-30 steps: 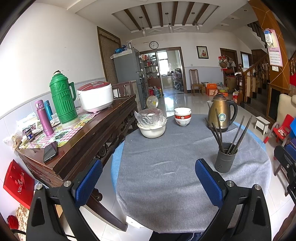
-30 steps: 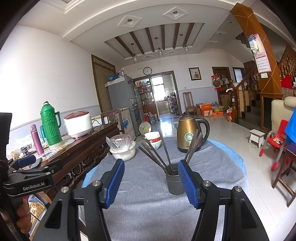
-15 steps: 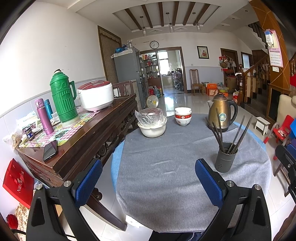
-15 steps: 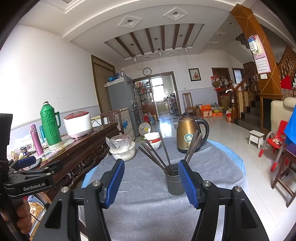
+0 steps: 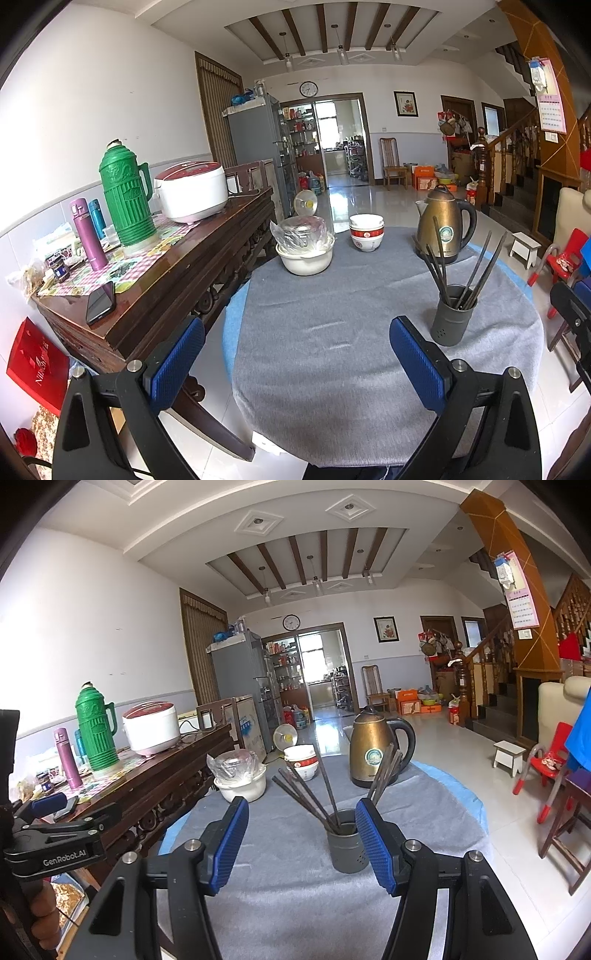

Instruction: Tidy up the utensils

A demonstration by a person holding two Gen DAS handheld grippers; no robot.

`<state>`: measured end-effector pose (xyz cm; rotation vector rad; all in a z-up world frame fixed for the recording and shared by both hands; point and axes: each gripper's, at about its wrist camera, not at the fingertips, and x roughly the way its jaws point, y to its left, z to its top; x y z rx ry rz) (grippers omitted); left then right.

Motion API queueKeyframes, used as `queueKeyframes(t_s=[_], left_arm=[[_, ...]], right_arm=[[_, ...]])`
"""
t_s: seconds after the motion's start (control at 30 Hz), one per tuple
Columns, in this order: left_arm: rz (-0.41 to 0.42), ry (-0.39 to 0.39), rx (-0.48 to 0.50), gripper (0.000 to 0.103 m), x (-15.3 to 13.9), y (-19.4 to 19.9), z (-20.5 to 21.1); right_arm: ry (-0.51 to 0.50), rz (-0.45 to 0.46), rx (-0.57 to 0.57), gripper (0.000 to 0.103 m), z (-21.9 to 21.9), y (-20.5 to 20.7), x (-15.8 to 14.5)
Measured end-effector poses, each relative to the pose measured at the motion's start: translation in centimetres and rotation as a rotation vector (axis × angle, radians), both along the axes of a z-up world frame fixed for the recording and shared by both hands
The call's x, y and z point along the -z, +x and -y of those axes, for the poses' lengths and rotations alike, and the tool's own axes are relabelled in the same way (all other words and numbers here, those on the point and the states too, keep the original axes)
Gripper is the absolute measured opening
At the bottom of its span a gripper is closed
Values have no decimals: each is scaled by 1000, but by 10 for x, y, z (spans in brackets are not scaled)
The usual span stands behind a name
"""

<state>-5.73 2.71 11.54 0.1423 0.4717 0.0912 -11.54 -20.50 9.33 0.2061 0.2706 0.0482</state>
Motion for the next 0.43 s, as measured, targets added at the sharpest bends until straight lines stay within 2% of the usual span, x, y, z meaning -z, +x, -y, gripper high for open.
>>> queueKeyframes(t_s=[0.2,0.43], left_arm=[[-14,-10,-3,100,-2,17,6],[-60,-30,-7,100,9,51,16]], right_arm=[[-1,-16,7,65,32,12,0],[0,-61,28,65,72,39,11]])
